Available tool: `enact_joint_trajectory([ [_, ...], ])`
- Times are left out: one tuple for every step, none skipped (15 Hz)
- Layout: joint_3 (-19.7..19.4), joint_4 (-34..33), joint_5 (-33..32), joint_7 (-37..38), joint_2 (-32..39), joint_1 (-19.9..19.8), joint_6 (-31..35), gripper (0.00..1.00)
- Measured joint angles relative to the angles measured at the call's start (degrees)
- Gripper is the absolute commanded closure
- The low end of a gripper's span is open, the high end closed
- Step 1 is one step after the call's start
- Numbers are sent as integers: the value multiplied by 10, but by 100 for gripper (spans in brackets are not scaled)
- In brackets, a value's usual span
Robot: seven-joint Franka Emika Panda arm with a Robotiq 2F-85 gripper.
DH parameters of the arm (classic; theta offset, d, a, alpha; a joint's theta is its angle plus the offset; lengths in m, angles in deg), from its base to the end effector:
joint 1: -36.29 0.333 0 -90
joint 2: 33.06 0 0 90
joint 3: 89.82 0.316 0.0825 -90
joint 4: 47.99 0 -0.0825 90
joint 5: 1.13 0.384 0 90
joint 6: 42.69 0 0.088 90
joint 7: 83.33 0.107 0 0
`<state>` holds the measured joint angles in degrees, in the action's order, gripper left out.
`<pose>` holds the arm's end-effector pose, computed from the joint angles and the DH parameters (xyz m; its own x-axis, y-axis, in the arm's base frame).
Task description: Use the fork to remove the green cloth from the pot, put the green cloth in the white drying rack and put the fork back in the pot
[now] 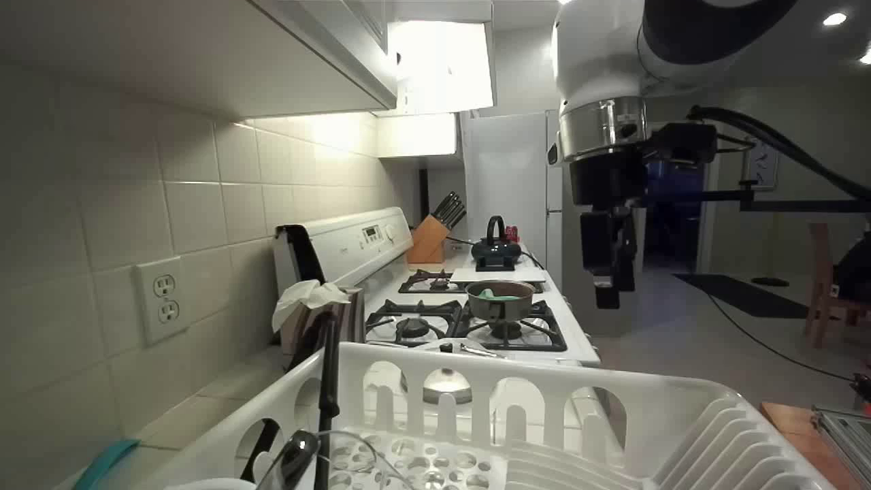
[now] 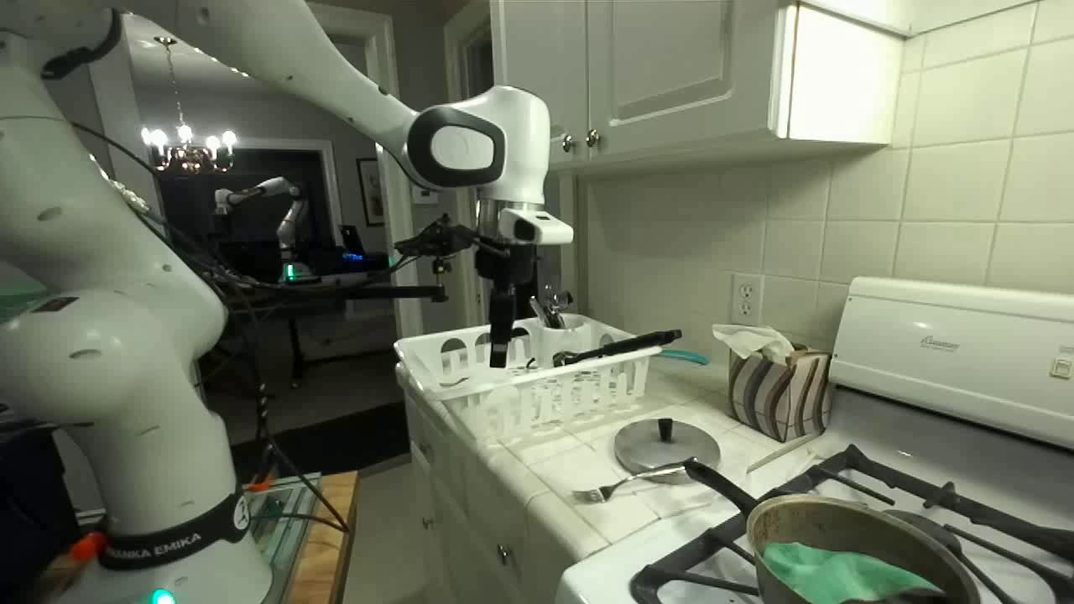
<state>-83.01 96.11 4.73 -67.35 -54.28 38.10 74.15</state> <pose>0.4010 0.0662 0.4016 0.9756 -0.1868 -0.1151 -0.1894 -0.9818 -0.0116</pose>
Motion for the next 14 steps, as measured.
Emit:
enact_joint_trajectory([
  [0, 0, 0, 0, 0, 0, 0, 0],
  [0, 0, 0, 0, 0, 0, 0, 0],
  [0, 0, 0, 0, 0, 0, 0, 0],
  [0, 0, 0, 0, 0, 0, 0, 0],
  [0, 0, 0, 0, 0, 0, 0, 0],
  [0, 0, 0, 0, 0, 0, 0, 0],
  [0, 0, -4, 4, 0, -1, 4, 0],
  [0, 0, -12, 15, 0, -5, 12, 0],
  [-1, 0, -21, 25, 1, -12, 25, 0],
  [-4, 0, -29, 29, 3, -21, 39, 0],
  [-10, 0, -38, 29, 8, -30, 54, 0],
  [-17, 0, -45, 29, 15, -39, 70, 0],
  [-26, 0, -48, 27, 25, -47, 87, 0],
  [-35, -1, -48, 23, 37, -53, 104, 0],
])
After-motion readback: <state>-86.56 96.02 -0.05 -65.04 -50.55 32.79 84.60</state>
